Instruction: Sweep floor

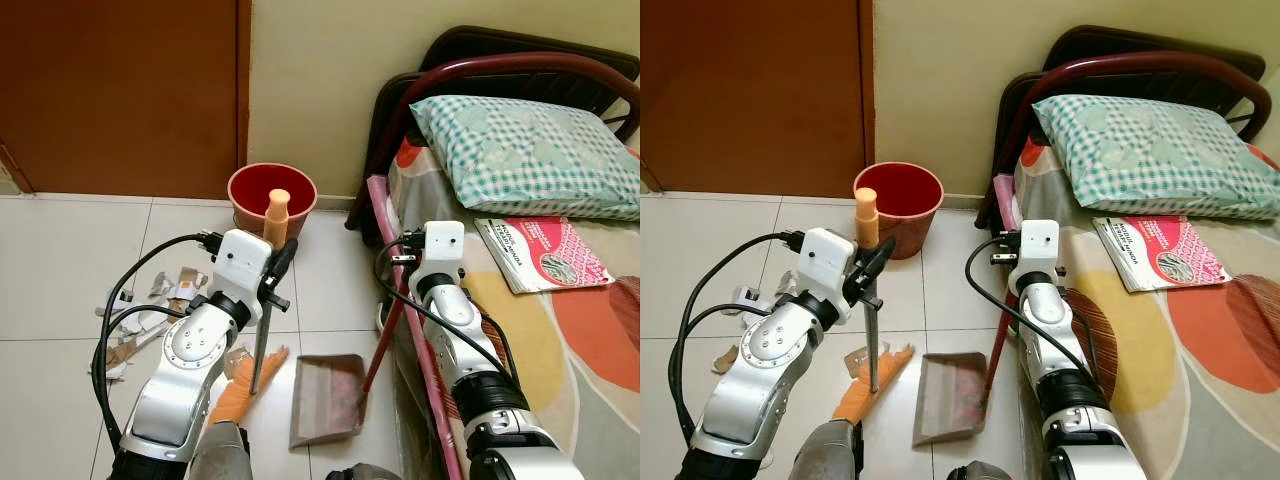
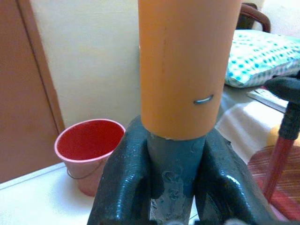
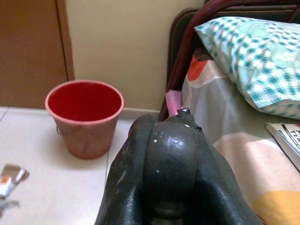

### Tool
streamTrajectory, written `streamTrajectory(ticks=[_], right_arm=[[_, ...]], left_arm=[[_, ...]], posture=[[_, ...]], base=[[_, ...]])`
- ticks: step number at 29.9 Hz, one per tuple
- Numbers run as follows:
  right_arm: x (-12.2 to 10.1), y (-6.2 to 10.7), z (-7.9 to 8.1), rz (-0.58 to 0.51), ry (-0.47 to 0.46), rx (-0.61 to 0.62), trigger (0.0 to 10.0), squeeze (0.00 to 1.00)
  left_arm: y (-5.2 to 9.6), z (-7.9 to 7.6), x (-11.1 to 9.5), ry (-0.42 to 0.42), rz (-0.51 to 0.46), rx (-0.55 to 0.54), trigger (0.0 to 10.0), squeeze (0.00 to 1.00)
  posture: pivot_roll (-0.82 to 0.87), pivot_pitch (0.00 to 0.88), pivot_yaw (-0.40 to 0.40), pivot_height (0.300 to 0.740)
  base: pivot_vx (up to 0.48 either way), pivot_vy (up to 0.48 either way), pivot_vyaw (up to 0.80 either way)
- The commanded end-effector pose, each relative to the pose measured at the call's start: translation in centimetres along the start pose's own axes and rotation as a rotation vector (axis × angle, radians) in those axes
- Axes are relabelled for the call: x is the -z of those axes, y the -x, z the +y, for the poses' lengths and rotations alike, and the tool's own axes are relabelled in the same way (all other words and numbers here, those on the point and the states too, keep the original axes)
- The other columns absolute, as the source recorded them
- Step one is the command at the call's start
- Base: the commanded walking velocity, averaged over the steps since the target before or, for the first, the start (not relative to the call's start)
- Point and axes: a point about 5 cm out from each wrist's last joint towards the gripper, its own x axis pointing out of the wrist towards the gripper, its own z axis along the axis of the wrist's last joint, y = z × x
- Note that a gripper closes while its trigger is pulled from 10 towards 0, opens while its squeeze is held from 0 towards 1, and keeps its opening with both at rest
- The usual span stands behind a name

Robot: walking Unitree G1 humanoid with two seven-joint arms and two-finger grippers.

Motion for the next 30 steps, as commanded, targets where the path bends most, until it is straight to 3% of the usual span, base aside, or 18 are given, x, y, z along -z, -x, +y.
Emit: streamTrajectory(ticks=[1,7,12,16,20,28,30], right_arm=[[-2.3,-0.8,-1.5,-0.072,-0.009,0.050,10.0,0.00],[-2.3,-0.7,-2.6,-0.070,0.008,0.062,10.0,0.00],[-1.2,-0.3,-3.2,-0.039,-0.013,0.076,10.0,0.00],[-0.5,-0.3,-2.6,-0.011,-0.010,0.061,10.0,0.00],[-0.6,-0.5,-1.6,-0.007,0.011,0.016,10.0,0.00],[-1.0,-0.4,-2.3,-0.014,0.045,0.038,10.0,0.00],[-0.9,-0.3,-2.3,-0.017,0.038,0.055,10.0,0.00]], left_arm=[[-0.8,-0.4,-1.5,0.025,-0.072,0.007,10.0,0.00],[-2.4,-1.1,-3.3,0.017,-0.131,0.044,10.0,0.00],[-2.6,-1.3,-4.5,0.032,-0.169,0.034,10.0,0.00],[-2.5,-1.3,-4.9,0.027,-0.181,0.029,10.0,0.00],[-2.2,-0.9,-5.7,0.020,-0.196,0.003,10.0,0.00],[-1.7,0.7,-7.1,-0.006,-0.239,-0.125,10.0,0.00],[-1.5,1.3,-7.4,-0.046,-0.249,-0.168,10.0,0.00]], posture=[[0.22,0.063,-0.160,0.740],[0.20,0.049,-0.170,0.740],[0.20,0.040,-0.175,0.740],[0.22,0.037,-0.183,0.740],[0.19,0.056,-0.189,0.740],[0.15,0.104,-0.187,0.740],[0.14,0.126,-0.176,0.740]], base=[[0.000,0.000,0.00],[0.000,0.000,0.00],[0.000,0.000,0.00],[0.000,0.000,0.00],[0.000,0.000,0.00],[0.000,0.000,0.00],[0.000,0.000,0.00]])
